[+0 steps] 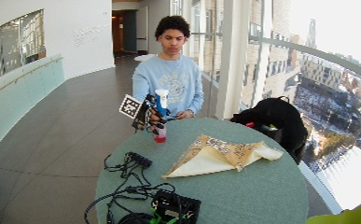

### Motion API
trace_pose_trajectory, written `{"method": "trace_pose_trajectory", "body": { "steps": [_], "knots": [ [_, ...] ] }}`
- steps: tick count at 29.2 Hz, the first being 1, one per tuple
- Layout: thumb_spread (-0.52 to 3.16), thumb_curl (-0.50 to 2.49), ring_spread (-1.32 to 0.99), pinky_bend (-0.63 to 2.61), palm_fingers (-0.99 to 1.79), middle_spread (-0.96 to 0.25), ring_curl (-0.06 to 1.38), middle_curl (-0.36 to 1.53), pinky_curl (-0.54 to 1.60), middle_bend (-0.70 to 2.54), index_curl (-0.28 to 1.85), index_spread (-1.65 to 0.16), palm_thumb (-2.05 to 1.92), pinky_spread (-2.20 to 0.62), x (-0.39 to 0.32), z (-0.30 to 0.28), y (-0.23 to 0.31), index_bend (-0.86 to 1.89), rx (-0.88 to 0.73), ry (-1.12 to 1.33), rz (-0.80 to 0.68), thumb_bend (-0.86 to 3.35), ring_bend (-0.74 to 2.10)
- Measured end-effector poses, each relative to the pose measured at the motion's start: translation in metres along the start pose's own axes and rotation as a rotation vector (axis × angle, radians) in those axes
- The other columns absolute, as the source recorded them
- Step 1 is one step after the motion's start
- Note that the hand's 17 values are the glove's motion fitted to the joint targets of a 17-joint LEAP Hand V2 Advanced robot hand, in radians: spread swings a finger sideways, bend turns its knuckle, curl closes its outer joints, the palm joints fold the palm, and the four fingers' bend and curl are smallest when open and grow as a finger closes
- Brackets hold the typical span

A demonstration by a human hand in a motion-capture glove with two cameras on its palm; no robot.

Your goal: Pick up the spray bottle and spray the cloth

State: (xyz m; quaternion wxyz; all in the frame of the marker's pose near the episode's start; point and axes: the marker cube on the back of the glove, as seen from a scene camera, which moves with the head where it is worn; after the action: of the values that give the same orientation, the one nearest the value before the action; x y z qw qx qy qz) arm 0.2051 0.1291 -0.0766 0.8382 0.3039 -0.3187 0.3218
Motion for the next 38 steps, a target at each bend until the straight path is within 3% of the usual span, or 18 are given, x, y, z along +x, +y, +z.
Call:
{"method": "trace_pose_trajectory", "body": {
  "steps": [4, 17, 38],
  "knots": [
    [0.75, 0.54, -0.08, 0.33, 1.02, -0.11, 0.39, 0.45, 0.36, 0.35, 0.24, -0.24, 0.98, 0.20, -0.011, 0.006, -0.026, 0.09, -0.023, 0.015, -0.044, 0.02, 0.52],
    [0.73, 0.59, -0.08, 0.33, 1.05, -0.10, 0.40, 0.46, 0.37, 0.32, 0.23, -0.22, 0.98, 0.17, -0.041, 0.046, -0.067, 0.09, -0.427, 0.086, -0.047, -0.02, 0.53],
    [0.75, 0.63, -0.07, 0.33, 1.10, -0.09, 0.41, 0.48, 0.37, 0.32, 0.22, -0.20, 0.94, 0.13, -0.042, 0.105, -0.093, 0.09, -0.676, 0.197, 0.057, -0.03, 0.57]
  ]
}}
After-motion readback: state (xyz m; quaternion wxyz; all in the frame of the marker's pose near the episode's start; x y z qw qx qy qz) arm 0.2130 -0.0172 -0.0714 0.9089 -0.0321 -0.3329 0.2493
